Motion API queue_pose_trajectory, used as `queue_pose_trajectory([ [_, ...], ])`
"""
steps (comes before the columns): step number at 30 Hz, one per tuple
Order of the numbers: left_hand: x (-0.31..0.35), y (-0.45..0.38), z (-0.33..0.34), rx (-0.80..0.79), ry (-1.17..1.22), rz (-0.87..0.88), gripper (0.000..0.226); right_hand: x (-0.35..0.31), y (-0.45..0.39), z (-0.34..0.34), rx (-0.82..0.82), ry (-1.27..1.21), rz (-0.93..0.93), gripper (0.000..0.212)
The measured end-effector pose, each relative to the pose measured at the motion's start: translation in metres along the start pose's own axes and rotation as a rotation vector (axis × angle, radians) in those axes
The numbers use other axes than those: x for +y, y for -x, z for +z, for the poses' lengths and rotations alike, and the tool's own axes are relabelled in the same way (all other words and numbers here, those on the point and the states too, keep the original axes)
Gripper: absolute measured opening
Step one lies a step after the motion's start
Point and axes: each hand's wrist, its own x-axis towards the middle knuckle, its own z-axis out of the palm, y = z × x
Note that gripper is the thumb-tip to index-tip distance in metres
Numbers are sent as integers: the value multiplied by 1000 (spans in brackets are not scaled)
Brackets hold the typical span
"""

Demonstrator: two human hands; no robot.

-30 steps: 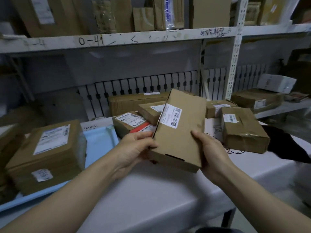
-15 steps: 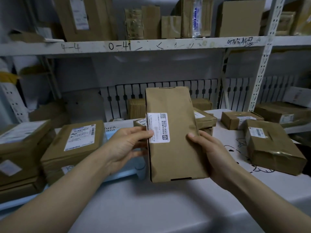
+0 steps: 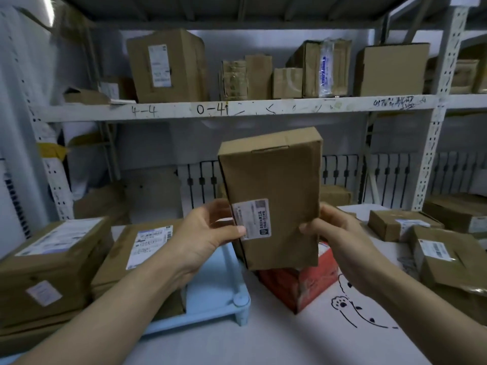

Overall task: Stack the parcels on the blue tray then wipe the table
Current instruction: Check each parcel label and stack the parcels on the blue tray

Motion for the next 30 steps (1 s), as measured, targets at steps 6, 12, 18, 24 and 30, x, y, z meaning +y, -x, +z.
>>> queue_pose_trajectory([
  [6,-2,0,-5,35,-27,148,43,2,-1,9,-31,90,-70,30],
  [12,-5,-1,-9,39,-21,157,46,0,0,14,-27,79,-78,34],
  [18,-5,1,-4,67,102,31,36,0,2,16,-15,64,-68,23],
  [24,-12,-1,9,88,250,-131,24,-12,11,22,-122,-34,-45,29],
  [30,-23,-3,13,98,390,-275,28,-13,15,25,-147,-38,-21,44],
])
